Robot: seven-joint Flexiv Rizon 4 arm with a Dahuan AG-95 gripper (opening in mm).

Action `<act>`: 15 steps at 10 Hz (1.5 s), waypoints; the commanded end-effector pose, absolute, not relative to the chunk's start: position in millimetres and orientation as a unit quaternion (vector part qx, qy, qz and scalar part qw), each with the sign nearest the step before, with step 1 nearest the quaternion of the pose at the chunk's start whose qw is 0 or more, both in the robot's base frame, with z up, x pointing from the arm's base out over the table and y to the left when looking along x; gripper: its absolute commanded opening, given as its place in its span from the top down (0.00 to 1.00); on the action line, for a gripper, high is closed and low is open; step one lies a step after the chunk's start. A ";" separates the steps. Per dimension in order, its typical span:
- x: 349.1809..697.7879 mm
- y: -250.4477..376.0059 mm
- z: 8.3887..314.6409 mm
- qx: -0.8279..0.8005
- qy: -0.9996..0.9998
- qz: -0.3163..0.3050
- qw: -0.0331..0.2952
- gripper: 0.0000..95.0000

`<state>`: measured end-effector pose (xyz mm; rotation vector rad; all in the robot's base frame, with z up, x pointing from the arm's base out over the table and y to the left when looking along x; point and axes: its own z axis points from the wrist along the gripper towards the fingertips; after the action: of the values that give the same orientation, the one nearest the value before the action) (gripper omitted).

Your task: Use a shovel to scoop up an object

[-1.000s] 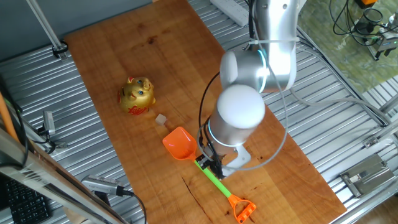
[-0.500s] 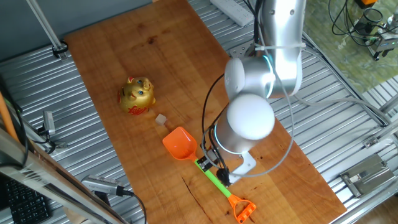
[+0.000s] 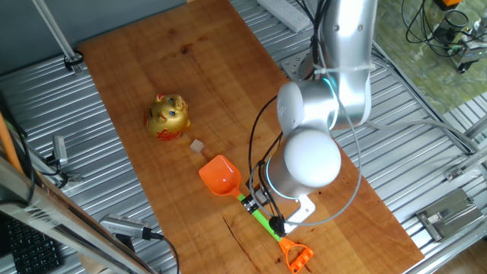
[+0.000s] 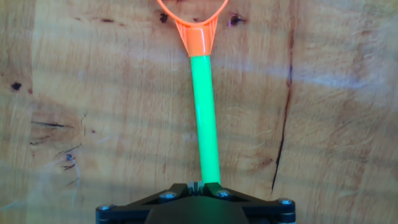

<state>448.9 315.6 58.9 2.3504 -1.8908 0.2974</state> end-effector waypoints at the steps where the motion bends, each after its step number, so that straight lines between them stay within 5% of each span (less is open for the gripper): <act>1: 448.3 314.1 57.4 0.776 -0.621 0.100 0.054 1.00; 3: 448.8 313.6 54.9 0.782 -0.613 0.105 0.050 1.00; 6: 450.8 311.3 54.0 0.792 -0.599 0.105 0.049 0.40; 15: 472.1 298.3 43.1 0.786 -0.609 0.101 0.042 0.40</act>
<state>473.9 298.3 42.3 2.4069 -1.8643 0.3081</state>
